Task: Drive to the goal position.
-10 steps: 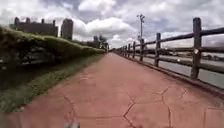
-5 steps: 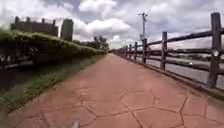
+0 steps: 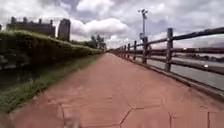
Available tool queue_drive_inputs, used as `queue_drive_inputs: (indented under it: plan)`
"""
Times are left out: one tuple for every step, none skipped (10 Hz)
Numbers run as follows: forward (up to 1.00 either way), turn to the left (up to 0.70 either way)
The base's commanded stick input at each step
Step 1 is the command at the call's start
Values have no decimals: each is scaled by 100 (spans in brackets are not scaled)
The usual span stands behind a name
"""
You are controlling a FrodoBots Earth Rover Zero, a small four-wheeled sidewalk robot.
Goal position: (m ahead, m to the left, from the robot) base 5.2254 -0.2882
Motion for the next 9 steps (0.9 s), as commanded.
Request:
queue_drive_inputs:
  plan:
    - [100,0]
    - [100,-6]
    - [100,-27]
    - [100,-23]
    - [100,-8]
    - [100,0]
    - [100,0]
    - [100,0]
    - [100,0]
